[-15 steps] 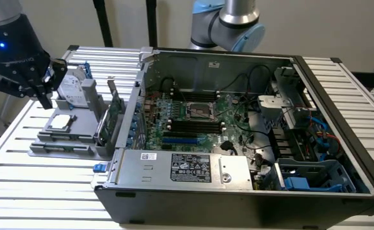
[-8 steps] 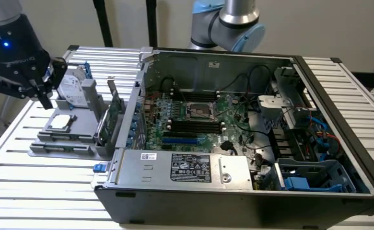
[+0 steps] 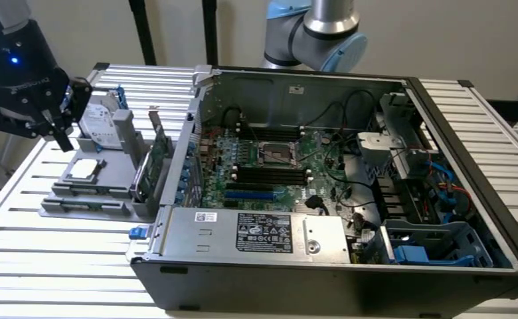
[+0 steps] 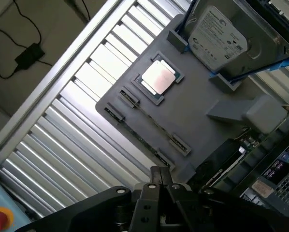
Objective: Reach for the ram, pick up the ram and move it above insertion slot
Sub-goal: 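Pick up the ram and move it above insertion slot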
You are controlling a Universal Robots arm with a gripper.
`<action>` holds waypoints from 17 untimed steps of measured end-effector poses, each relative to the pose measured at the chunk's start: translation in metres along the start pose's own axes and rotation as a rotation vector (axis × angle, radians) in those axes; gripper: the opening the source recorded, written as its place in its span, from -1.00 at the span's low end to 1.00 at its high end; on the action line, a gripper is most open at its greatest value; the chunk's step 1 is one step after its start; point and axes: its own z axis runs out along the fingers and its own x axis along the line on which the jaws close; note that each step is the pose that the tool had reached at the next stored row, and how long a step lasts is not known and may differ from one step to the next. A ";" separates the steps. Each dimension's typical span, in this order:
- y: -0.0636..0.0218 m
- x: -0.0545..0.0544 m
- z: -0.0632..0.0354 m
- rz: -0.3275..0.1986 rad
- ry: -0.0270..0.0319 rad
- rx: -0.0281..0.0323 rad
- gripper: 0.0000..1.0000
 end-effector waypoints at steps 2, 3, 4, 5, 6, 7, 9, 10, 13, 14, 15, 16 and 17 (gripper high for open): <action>0.0000 0.000 0.0001 -0.037 0.0005 0.0001 -0.79; 0.0001 0.000 0.0000 -0.054 0.0009 0.0001 -0.79; 0.0001 0.000 0.0000 -0.073 0.0012 0.0002 -0.79; 0.0000 0.000 0.0000 -0.090 0.0014 0.0002 -0.79; 0.0000 0.000 0.0001 -0.110 0.0017 0.0003 -0.79; 0.0000 0.000 0.0001 -0.128 0.0020 0.0003 -0.79; 0.0000 0.000 0.0001 -0.164 0.0025 0.0004 -0.79; 0.0000 0.000 0.0000 -0.182 0.0029 0.0005 -0.79; 0.0000 0.000 0.0001 -0.236 0.0037 0.0006 -0.79; 0.0000 0.000 0.0001 -0.255 0.0039 0.0007 -0.79; 0.0000 0.000 0.0001 -0.273 0.0042 0.0007 -0.79; 0.0000 0.000 0.0001 -0.292 0.0045 0.0008 -0.79; 0.0000 0.000 0.0001 -0.310 0.0048 0.0008 -0.79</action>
